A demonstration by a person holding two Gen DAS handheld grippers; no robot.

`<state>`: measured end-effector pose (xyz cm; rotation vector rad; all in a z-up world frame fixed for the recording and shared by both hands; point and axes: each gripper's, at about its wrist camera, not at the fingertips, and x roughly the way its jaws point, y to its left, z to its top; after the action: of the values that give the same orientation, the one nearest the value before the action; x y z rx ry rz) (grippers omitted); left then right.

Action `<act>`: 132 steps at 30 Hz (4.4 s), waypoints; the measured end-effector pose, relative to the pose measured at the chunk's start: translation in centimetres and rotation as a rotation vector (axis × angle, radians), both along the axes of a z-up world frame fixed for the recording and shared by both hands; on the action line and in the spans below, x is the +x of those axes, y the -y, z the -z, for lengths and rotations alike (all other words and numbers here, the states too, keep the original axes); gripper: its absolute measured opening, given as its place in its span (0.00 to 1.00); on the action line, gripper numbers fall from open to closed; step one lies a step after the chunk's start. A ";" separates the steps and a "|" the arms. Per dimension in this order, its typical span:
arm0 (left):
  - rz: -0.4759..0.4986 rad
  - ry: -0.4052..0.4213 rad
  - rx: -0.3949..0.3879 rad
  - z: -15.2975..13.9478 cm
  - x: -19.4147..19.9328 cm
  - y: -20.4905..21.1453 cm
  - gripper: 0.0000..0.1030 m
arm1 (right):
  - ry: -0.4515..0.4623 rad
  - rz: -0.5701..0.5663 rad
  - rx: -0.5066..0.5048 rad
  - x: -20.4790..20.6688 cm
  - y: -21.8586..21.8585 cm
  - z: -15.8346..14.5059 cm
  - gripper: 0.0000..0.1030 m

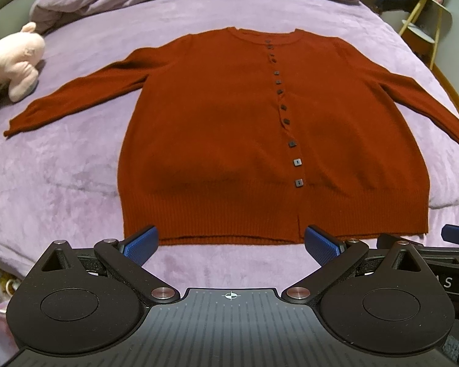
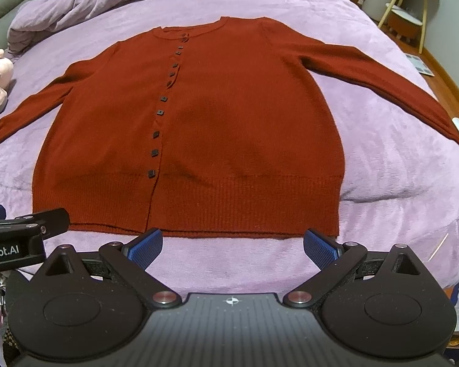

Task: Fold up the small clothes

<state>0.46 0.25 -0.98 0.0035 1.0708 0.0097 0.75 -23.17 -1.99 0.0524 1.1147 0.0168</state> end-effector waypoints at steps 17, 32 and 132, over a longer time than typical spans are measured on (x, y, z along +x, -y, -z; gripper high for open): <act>-0.029 -0.007 -0.070 0.6 1.9 -1.1 1.00 | 0.195 -0.033 0.433 0.6 5.4 0.6 0.96; -0.140 -0.006 -0.117 3.0 10.1 -2.4 1.00 | 0.433 0.773 0.457 7.3 31.5 7.7 0.46; -0.042 0.174 -0.053 11.0 34.5 -8.0 0.37 | 0.394 0.201 -0.330 31.8 5.9 11.2 0.07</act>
<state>34.99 8.23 -11.98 -0.0667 0.8964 0.0187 32.50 -29.10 -13.22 -0.1298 0.7036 -0.3236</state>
